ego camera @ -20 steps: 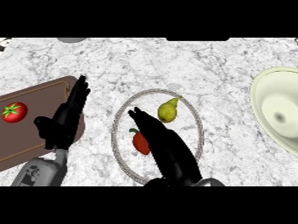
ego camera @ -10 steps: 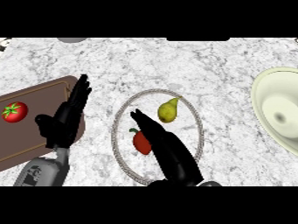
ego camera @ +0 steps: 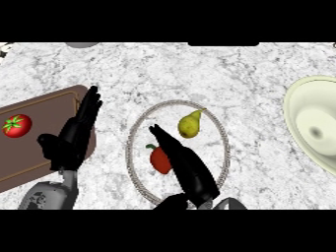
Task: Pick the bell pepper from the placemat and place it in the bowl
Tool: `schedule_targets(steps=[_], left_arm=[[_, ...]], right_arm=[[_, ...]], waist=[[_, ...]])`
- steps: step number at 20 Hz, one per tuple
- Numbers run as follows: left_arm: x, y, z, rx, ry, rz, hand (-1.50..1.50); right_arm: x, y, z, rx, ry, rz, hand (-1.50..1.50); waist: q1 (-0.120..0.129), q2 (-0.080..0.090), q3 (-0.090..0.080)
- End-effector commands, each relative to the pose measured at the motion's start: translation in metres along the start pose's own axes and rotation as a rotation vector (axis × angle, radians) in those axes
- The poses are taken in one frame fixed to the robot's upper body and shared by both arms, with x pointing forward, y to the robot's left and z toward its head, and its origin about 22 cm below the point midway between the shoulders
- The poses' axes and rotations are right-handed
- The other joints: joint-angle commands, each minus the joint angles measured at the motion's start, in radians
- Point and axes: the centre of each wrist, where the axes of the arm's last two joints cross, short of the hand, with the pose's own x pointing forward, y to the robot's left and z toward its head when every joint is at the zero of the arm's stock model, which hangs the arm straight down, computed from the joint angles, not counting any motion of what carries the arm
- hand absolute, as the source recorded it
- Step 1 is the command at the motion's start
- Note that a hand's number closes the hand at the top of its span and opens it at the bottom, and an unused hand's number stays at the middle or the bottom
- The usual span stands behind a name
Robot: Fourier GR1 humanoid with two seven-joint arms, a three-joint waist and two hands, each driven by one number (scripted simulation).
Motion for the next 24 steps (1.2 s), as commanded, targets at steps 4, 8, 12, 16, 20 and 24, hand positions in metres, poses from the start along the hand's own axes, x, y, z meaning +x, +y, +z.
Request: schedule_targets(steps=[4,8,12,16,20,24], left_arm=[[0.007,-0.005,0.015,-0.002,-0.003,-0.004,0.0],[-0.007,0.002,0.006,0.008,-0.012,-0.008,0.0],[-0.014,-0.002,-0.016,0.004,-0.011,-0.001,0.0],[-0.003,0.0,-0.019,-0.005,-0.005,-0.006,0.0],[0.002,-0.003,-0.002,-0.008,-0.003,0.004,0.0],[-0.013,0.003,-0.012,-0.008,0.001,0.001,0.0]], right_arm=[[-0.018,0.019,-0.023,-0.025,0.009,0.026,-1.5],[-0.012,0.005,-0.032,-0.049,0.062,0.128,-1.5],[-0.029,0.02,-0.02,-0.043,0.087,0.197,-1.5],[-0.021,0.021,-0.026,-0.005,0.101,0.15,-1.5],[-0.032,0.031,-0.043,0.112,0.03,0.272,1.5],[-0.028,0.03,-0.051,0.132,-0.044,0.361,1.5]], waist=[[0.004,0.0,0.0],[0.001,0.0,0.0],[-0.006,0.001,0.0],[-0.001,0.0,0.0],[0.01,0.0,0.0],[0.003,0.002,0.0]])
